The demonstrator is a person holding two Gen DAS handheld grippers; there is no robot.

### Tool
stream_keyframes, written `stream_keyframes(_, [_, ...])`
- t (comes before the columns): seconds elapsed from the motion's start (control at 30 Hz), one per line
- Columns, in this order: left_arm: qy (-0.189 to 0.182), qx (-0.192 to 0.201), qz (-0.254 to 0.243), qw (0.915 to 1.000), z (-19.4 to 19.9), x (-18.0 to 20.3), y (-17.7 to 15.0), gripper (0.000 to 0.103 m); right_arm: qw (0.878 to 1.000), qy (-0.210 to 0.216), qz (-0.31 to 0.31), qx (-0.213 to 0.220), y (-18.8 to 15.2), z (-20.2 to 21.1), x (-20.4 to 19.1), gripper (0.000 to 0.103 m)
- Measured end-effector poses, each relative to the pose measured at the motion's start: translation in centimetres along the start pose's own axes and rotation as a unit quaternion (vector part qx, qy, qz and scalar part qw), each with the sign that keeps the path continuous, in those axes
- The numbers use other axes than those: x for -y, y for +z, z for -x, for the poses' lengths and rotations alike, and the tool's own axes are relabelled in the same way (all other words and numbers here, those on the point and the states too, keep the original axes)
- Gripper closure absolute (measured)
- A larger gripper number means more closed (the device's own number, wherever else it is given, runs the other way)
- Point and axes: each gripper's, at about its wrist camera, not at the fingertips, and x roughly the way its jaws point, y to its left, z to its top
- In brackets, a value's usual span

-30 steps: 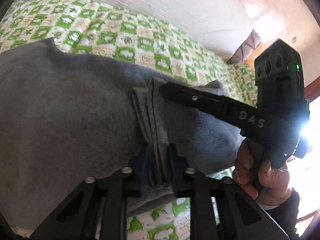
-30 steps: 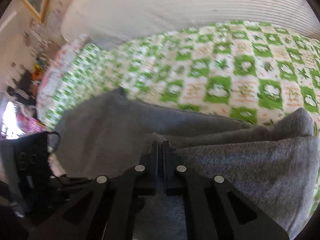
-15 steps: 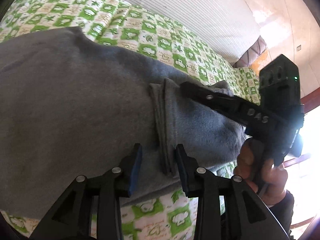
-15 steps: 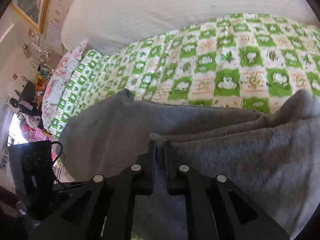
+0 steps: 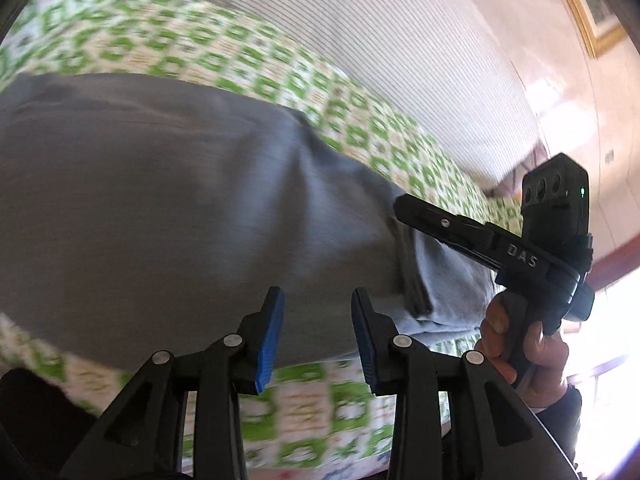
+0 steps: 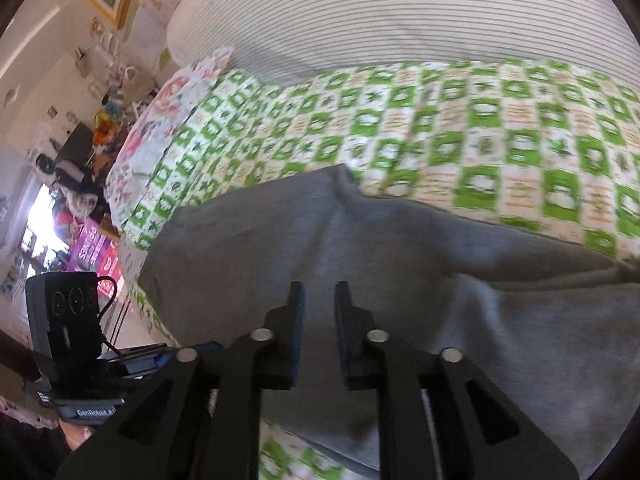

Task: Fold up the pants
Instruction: 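Grasp the folded grey pants with the left gripper and lift them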

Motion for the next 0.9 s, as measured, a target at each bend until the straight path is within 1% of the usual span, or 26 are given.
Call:
stream_keyframes(0.07, [0.004,0.011,0.018,0.9998,1.2,-1.6,0.1,0.068,1.000,0.011,0.007,-0.005,0.2,-0.9,-1.3,0.073])
stream_keyframes(0.3, [0.017,0.047,0.070,0.9963,4.6,-6.6,0.1,0.068,0.998,0.033,0.048,-0.033,1.3,-5.3,-6.9,0.071])
stream_keyframes(0.33, [0.018,0.053,0.083,0.9950,5.2,-7.6,0.0,0.066,0.997,0.034,0.052,-0.035,1.4,-5.6,-7.3,0.070])
stream_keyframes(0.4, [0.020,0.064,0.101,0.9926,6.0,-8.8,-0.3,0.061,0.996,0.039,0.062,-0.043,1.8,-6.7,-8.7,0.066])
stream_keyframes(0.53, [0.026,0.094,0.152,0.9836,8.2,-12.0,-1.5,0.060,0.994,0.047,0.084,-0.056,2.9,-8.8,-11.4,0.063])
stream_keyframes(0.67, [0.026,0.108,0.194,0.9747,9.1,-14.5,-2.2,0.060,0.991,0.054,0.106,-0.068,3.8,-10.9,-13.8,0.058])
stream_keyframes(0.73, [0.024,0.114,0.212,0.9703,9.4,-15.7,-2.2,0.053,0.989,0.053,0.116,-0.079,4.2,-12.2,-14.9,0.057])
stream_keyframes(0.8, [0.022,0.121,0.232,0.9649,9.7,-16.9,-2.2,0.051,0.987,0.051,0.126,-0.090,4.7,-13.5,-16.1,0.055])
stream_keyframes(0.87, [0.025,0.122,0.241,0.9624,9.8,-17.7,-1.9,0.051,0.983,0.043,0.146,-0.101,5.2,-14.7,-17.4,0.054])
stream_keyframes(0.9, [0.026,0.124,0.245,0.9612,9.7,-17.9,-1.8,0.050,0.980,0.037,0.165,-0.109,5.9,-15.7,-18.6,0.052])
